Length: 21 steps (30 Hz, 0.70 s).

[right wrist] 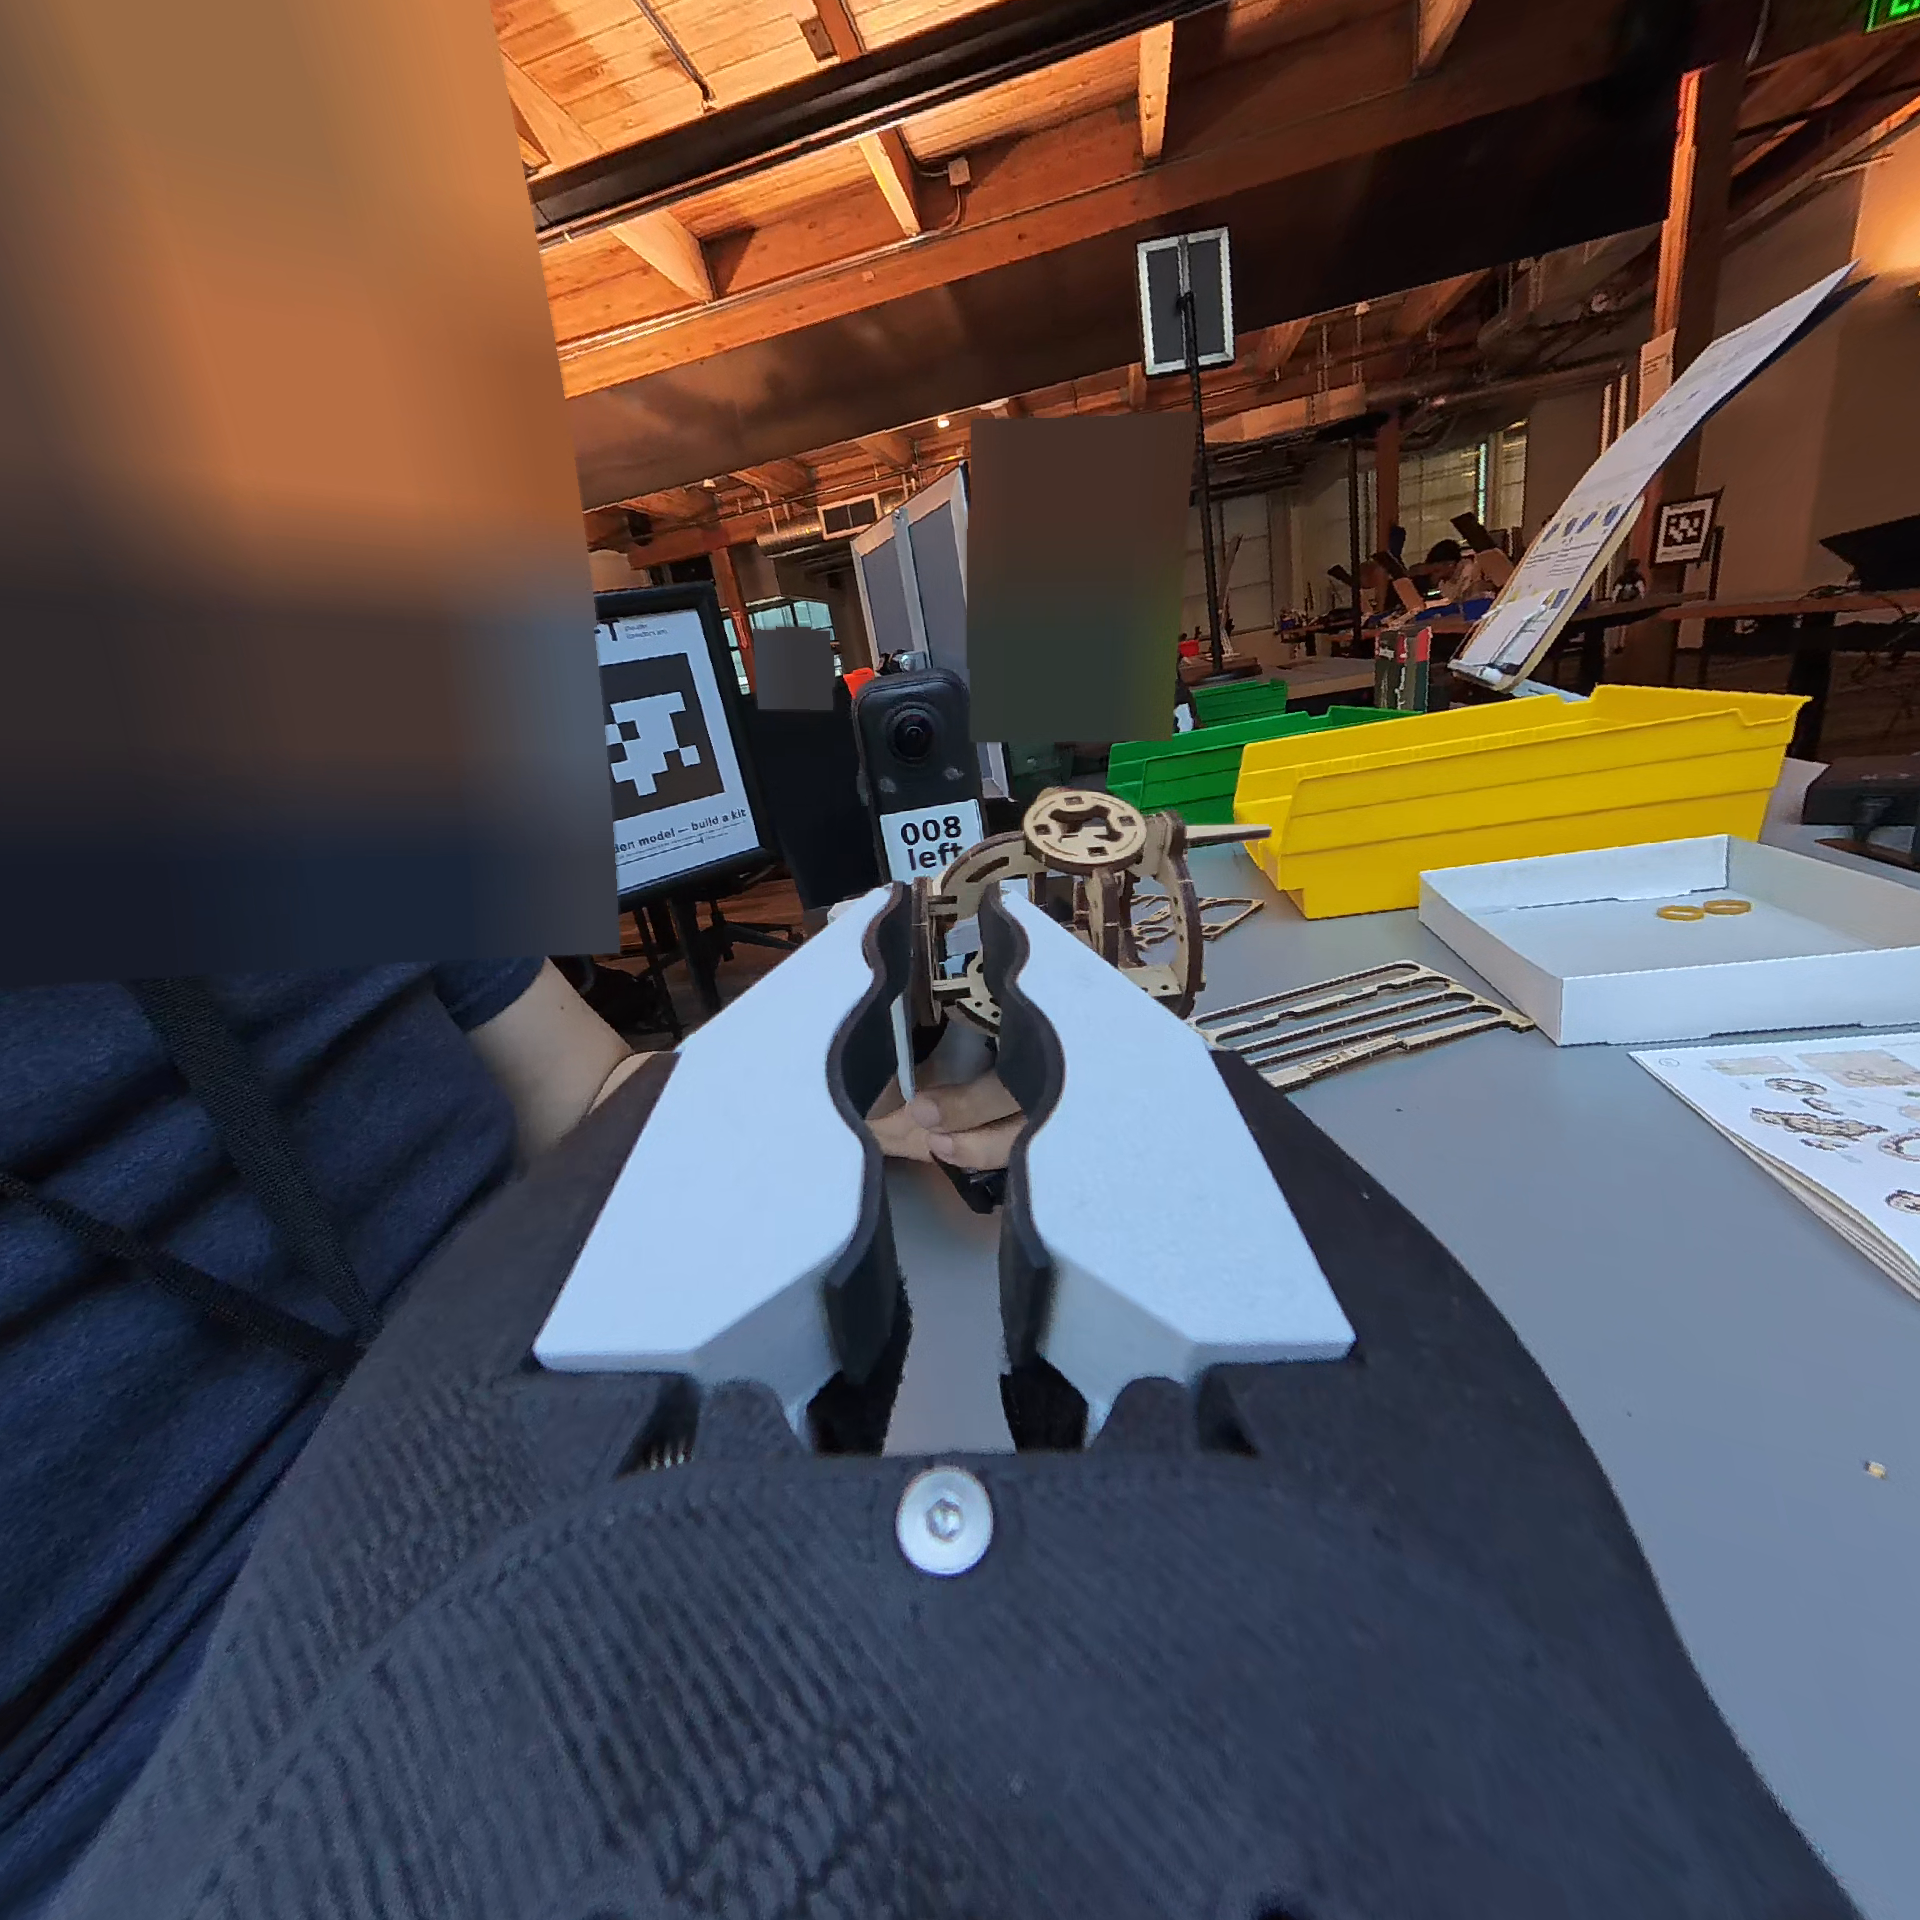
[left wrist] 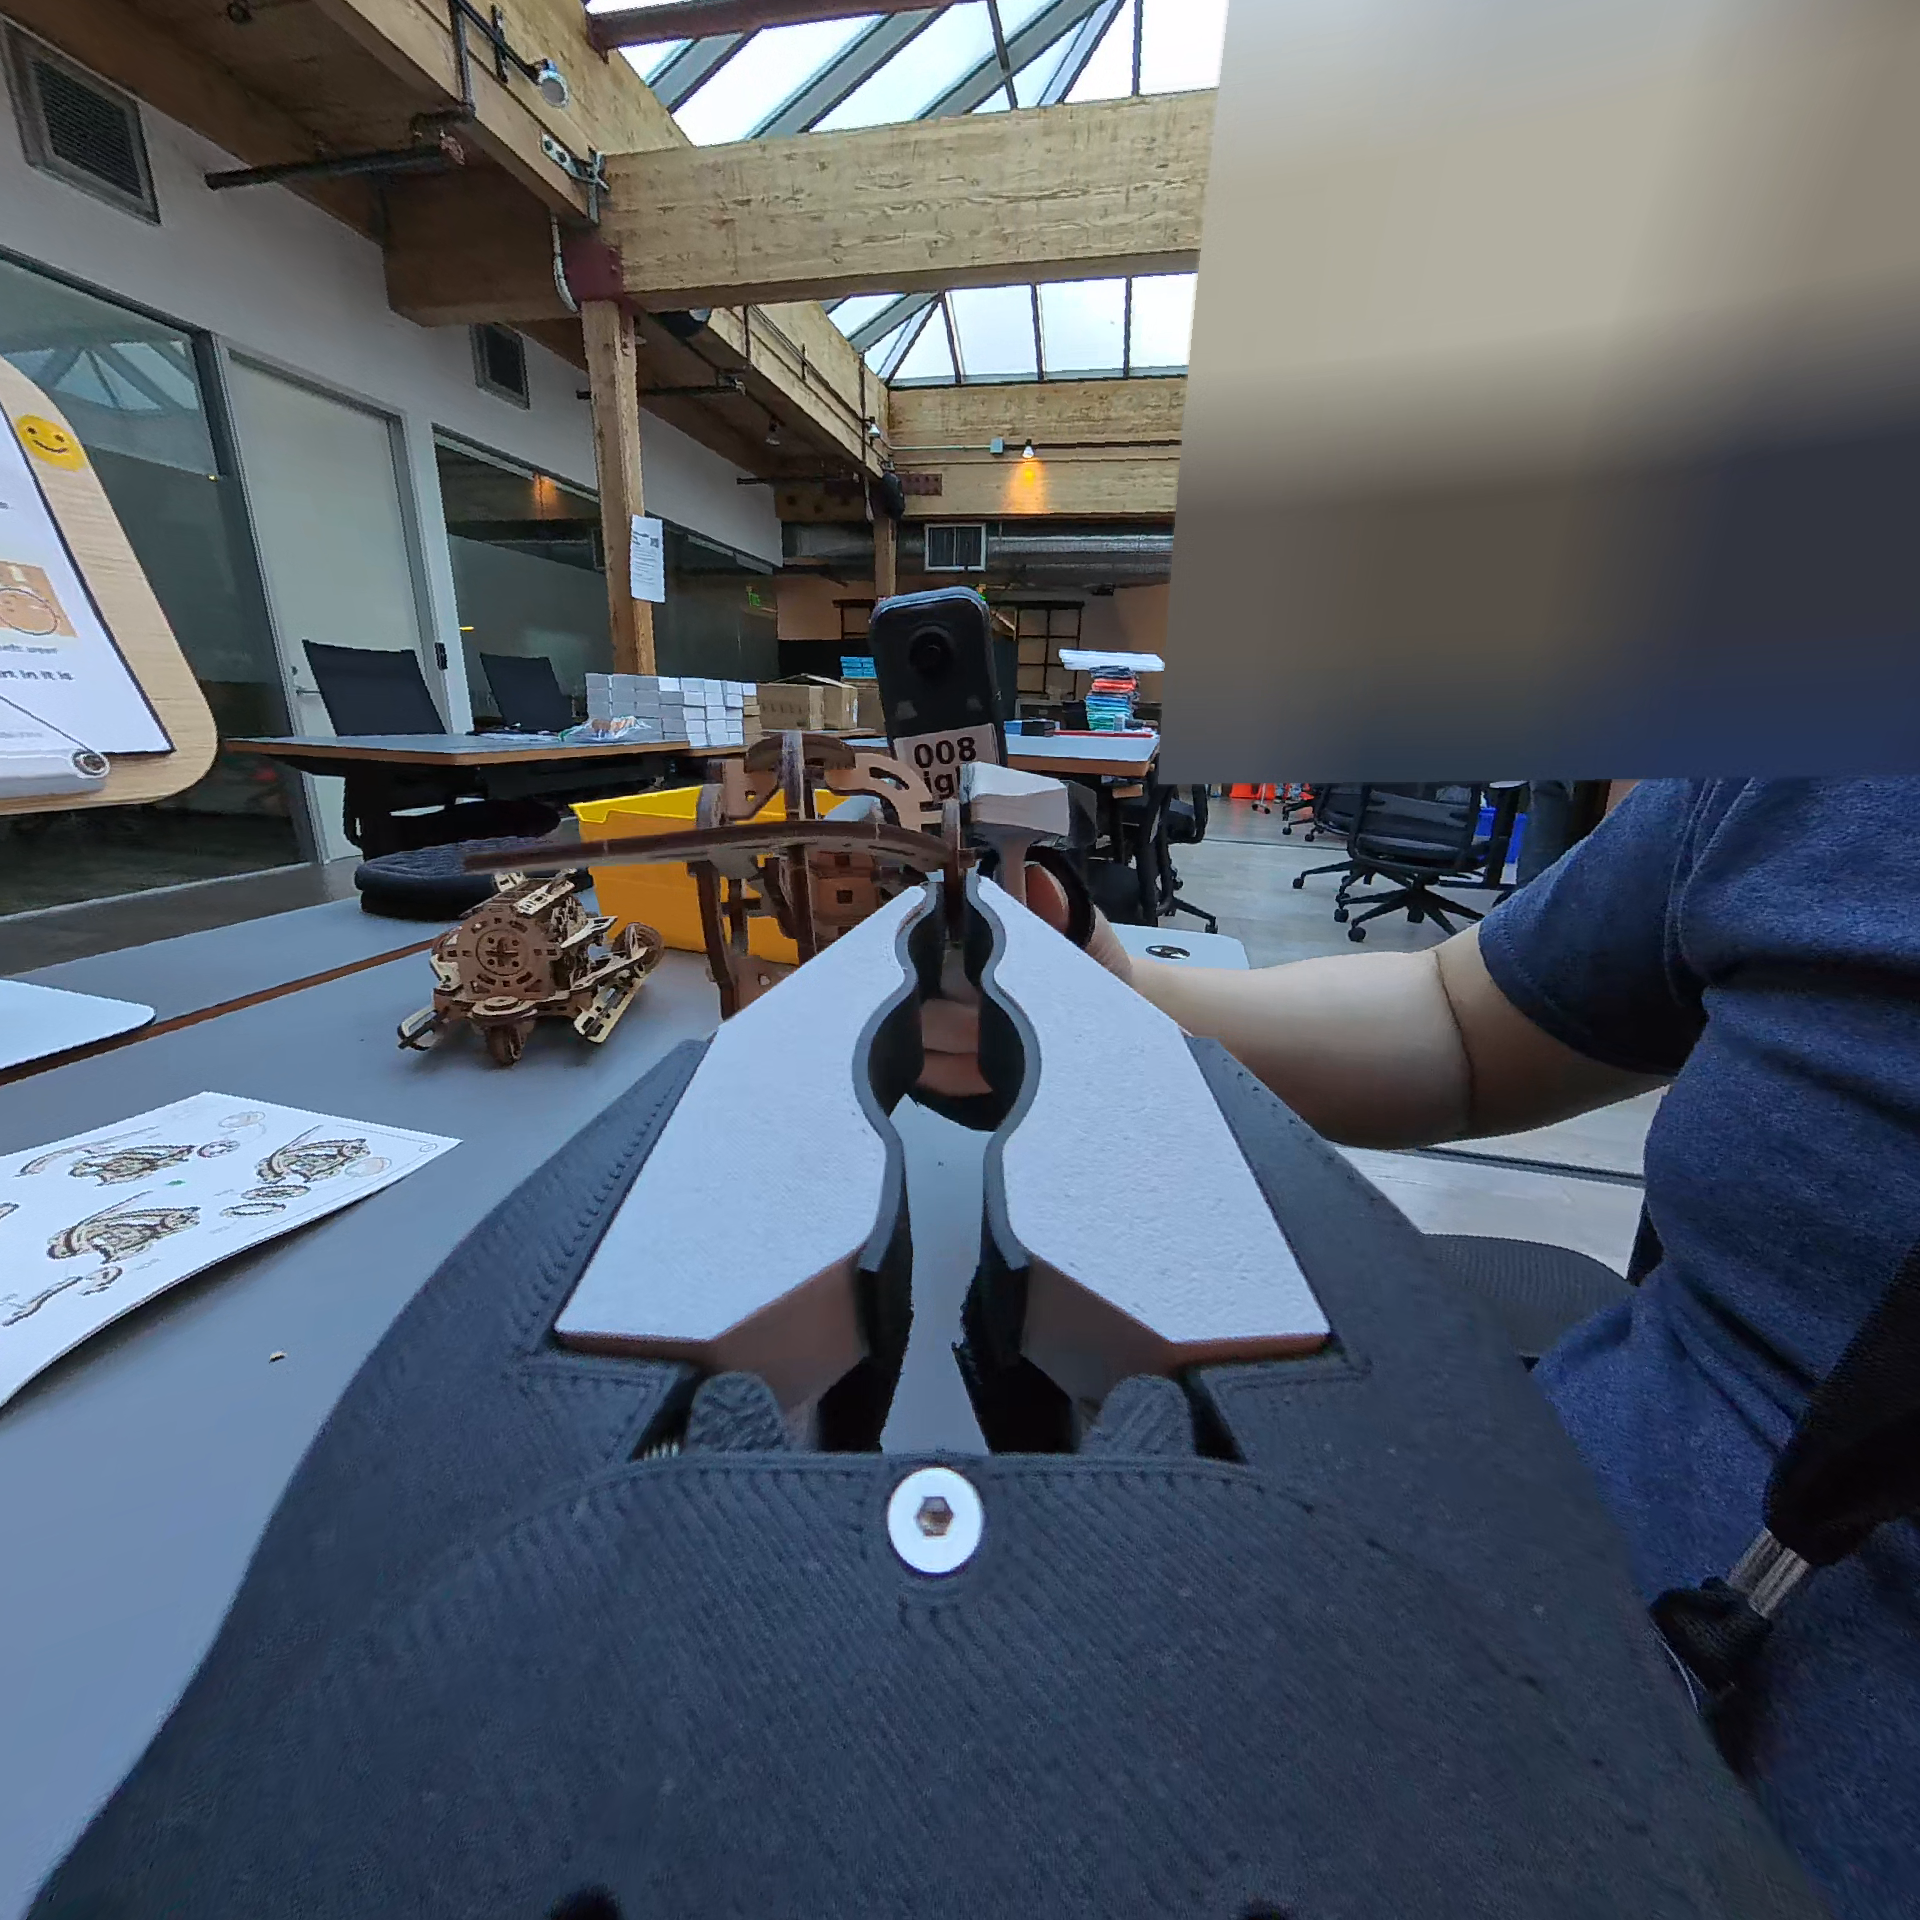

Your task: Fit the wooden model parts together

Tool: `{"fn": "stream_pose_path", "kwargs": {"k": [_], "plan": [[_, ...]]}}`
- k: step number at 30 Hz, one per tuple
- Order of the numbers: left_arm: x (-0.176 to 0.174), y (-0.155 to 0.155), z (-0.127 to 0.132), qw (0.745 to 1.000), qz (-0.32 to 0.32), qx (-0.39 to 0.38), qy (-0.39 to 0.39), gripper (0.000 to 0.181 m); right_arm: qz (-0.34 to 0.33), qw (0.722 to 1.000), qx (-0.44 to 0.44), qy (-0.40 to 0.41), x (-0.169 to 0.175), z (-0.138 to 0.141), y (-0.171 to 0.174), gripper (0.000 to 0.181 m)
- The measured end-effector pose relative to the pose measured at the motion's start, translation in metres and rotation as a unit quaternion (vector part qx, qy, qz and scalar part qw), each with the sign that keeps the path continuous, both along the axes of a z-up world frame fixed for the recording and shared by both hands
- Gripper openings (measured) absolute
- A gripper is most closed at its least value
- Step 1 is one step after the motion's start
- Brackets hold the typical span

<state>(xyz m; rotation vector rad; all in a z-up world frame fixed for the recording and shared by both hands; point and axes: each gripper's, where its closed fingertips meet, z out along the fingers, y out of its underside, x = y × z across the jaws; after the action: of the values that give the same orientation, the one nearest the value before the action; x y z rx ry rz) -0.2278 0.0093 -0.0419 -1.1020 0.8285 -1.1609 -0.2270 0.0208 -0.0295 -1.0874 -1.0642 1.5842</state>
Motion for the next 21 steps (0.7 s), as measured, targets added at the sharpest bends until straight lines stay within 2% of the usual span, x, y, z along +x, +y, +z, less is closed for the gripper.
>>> {"fn": "stream_pose_path", "kwargs": {"k": [14,17,19,21], "plan": [[0.000,-0.001,-0.002,0.999,-0.030,-0.036,-0.015,0.000,-0.025,0.999,0.031,-0.013,0.000,-0.002,-0.001,0.010],[-0.004,0.003,0.000,0.996,-0.047,-0.073,-0.035,0.000,-0.016,1.000,0.002,-0.018,-0.003,-0.002,0.002,0.012],[-0.011,0.007,0.004,0.989,-0.068,-0.113,-0.069,0.000,-0.019,0.999,-0.004,-0.030,-0.002,-0.002,0.006,0.022],[-0.021,0.013,0.007,0.978,-0.089,-0.155,-0.107,0.000,-0.032,0.999,0.005,-0.038,0.002,-0.002,0.011,0.023]]}}
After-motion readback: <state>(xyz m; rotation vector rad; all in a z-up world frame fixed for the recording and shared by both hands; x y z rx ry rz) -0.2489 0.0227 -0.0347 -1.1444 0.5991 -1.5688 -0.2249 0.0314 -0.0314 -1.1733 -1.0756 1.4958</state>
